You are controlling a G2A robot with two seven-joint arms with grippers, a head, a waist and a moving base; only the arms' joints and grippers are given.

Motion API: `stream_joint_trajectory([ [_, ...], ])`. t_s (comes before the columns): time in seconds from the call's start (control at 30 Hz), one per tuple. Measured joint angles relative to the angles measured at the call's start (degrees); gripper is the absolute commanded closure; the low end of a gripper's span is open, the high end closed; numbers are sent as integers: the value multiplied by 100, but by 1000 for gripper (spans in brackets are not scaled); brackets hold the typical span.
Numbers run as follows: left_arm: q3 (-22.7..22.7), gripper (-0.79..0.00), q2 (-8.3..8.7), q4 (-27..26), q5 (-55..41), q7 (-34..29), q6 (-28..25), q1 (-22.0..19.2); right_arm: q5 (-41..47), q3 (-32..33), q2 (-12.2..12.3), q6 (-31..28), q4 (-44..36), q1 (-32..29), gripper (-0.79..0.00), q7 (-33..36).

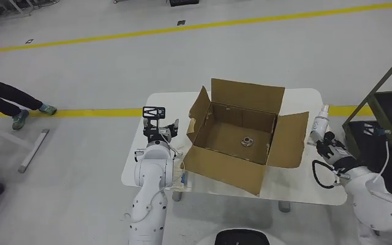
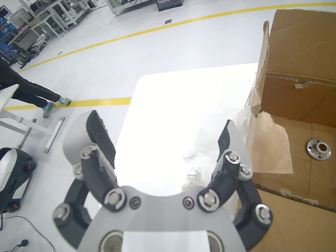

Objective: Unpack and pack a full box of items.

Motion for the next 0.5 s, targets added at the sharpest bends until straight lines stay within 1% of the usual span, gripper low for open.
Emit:
stream_joint_trajectory([
  [0.13,0,-785,0,0,0,0,0,0,-122,249,33,-3,-100,-379,0,187],
  [0.3,0,-785,0,0,0,0,0,0,-291,307,65,20,63,-684,0,443],
  [0.5,0,-785,0,0,0,0,0,0,-777,47,105,75,661,-652,0,628],
])
